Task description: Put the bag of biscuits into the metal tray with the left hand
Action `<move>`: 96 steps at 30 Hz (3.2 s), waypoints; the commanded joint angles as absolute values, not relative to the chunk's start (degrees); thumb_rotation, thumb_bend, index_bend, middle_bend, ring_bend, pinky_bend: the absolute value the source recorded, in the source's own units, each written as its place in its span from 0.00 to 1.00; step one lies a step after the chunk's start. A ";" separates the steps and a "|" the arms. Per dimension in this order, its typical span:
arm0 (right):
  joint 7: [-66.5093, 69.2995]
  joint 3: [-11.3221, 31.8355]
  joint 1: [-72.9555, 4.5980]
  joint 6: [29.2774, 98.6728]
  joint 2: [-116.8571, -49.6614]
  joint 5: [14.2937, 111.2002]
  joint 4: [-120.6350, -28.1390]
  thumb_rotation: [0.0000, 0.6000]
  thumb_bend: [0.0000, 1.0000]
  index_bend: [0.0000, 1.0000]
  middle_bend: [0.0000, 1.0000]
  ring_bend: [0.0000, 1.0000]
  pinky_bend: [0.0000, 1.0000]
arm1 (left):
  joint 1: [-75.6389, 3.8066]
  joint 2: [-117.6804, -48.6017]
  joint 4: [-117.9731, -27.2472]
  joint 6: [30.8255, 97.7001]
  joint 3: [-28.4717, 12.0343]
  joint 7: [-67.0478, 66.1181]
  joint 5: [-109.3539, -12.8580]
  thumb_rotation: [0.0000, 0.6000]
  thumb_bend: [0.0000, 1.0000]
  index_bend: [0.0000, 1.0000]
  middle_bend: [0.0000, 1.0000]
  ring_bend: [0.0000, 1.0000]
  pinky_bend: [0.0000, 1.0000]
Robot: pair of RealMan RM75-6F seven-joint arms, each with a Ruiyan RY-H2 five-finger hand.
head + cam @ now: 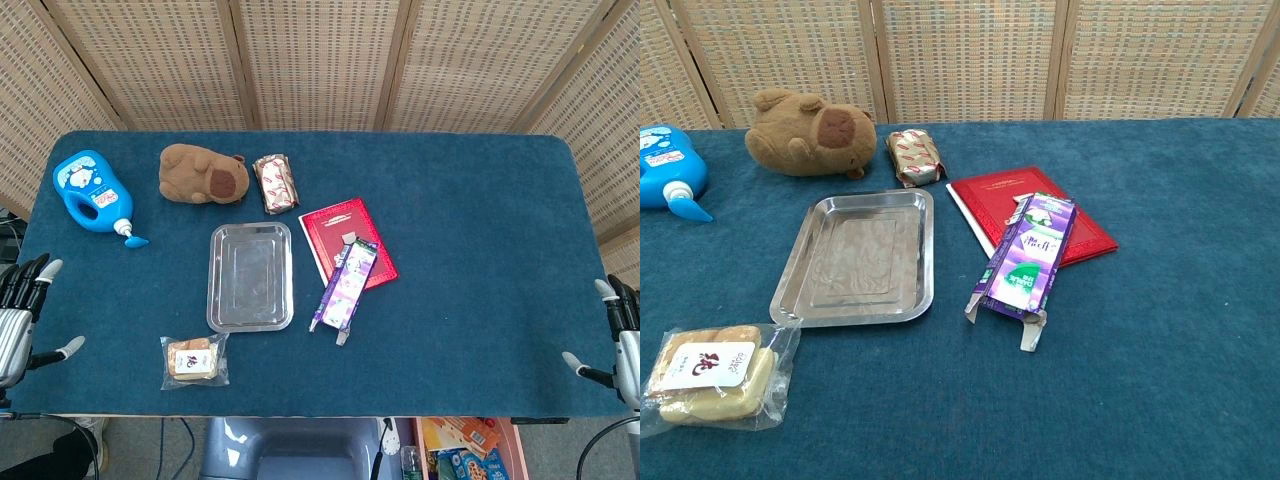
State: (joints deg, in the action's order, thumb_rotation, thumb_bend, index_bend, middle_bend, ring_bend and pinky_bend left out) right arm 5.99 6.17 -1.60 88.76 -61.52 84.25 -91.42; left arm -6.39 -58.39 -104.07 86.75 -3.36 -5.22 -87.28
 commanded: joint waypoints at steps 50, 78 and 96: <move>7.20 6.55 -1.98 86.72 -61.11 82.45 -91.29 1.00 0.00 0.00 0.00 0.00 0.00 | -21.67 -81.65 -76.07 67.68 6.54 3.73 -102.23 1.00 0.00 0.45 0.42 0.35 0.47; 7.07 7.53 -3.11 83.61 -61.49 79.18 -90.10 1.00 0.00 0.00 0.00 0.00 0.00 | -44.90 -93.19 -68.73 46.47 -12.97 -3.16 -73.76 1.00 0.00 0.35 0.33 0.33 0.44; 9.65 7.23 -2.12 85.58 -60.42 80.97 -90.68 1.00 0.00 0.00 0.00 0.00 0.00 | -31.67 -68.96 -93.84 64.65 -13.40 -7.34 -70.48 1.00 0.00 0.00 0.00 0.00 0.00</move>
State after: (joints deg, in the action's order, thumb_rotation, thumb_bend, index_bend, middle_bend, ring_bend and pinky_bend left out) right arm 9.59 7.31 -2.21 85.41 -60.51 80.79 -90.51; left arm -38.73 -77.11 -86.96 56.35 -13.83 -7.21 -69.78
